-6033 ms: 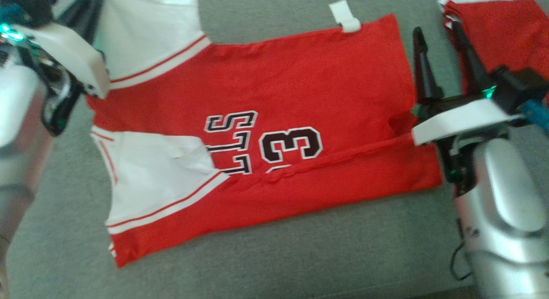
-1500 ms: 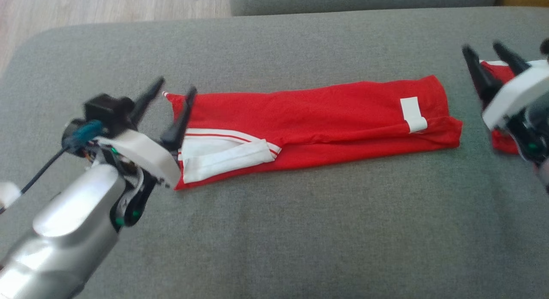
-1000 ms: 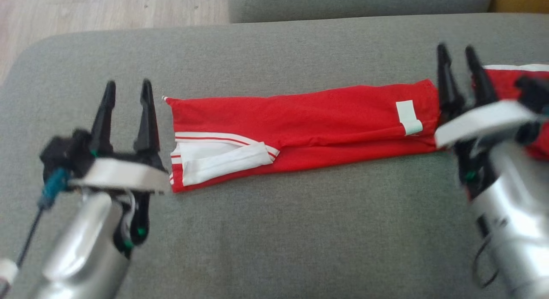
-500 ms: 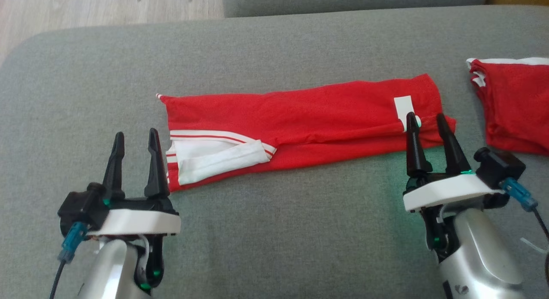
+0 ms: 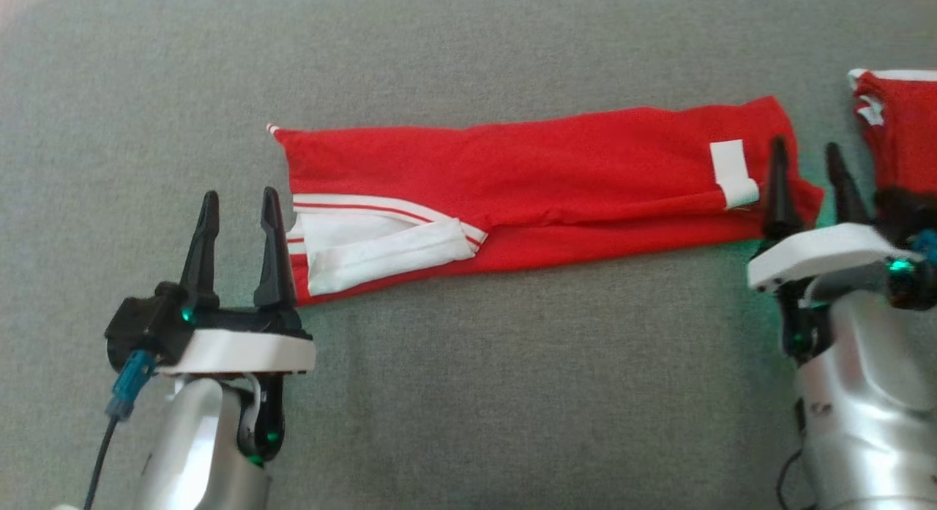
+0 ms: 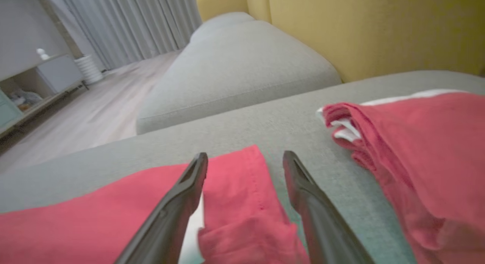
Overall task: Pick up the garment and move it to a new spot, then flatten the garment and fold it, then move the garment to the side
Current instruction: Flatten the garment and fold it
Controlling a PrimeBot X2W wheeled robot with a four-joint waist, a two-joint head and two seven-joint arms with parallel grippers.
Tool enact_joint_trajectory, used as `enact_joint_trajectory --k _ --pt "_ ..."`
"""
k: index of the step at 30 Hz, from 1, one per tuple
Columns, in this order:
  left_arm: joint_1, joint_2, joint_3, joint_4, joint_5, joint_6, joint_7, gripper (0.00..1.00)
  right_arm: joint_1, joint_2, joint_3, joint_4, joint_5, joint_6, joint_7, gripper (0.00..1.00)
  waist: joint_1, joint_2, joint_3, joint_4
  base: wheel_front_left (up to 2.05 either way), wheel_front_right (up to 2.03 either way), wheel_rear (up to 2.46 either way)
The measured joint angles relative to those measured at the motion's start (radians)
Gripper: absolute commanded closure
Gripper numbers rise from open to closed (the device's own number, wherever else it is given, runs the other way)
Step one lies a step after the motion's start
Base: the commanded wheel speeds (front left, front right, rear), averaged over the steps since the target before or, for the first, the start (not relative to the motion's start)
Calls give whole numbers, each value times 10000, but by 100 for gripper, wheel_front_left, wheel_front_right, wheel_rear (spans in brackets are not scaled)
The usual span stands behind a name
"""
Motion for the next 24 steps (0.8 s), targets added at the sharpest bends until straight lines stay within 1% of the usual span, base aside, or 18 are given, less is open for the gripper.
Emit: enact_joint_trajectory --k 3,6,11,14,15,16,17,21,24 --pt "-120 -82 25 75 88 -121 0 0 -338 0 -943 734 -514 0 194 0 0 0 165 127 0 0 0" --pt "-151 -113 59 125 150 -159 0 0 -478 -12 -1406 1498 -880 0 385 0 0 0 272 232 0 0 0" --pt "-177 -142 144 238 249 -244 0 0 -909 -44 -1377 2428 -1011 0 454 0 -1 0 335 280 0 0 0" --pt "-199 -161 180 261 265 -251 0 0 -1192 -82 -1133 2882 -1009 0 451 0 -1 0 323 247 0 0 0" --pt "-227 -163 198 280 324 -253 0 0 -1263 -90 -1028 3014 -982 0 431 4 -1 0 312 230 0 0 0" --pt "-265 -165 215 288 339 -253 0 0 -1309 -115 -903 3124 -949 0 343 67 -1 0 300 209 0 0 0" --pt "-302 -169 244 286 339 -255 0 0 -1342 -123 -765 3200 -917 0 251 100 -1 0 283 179 0 0 0" --pt "-313 -182 316 291 428 -328 0 0 -1371 -86 -600 3365 -976 0 63 100 -1 0 197 73 0 0 0" --pt "-309 -196 336 303 430 -328 0 0 -1341 19 -976 3338 -1434 0 -4 100 0 0 59 -22 0 0 0"
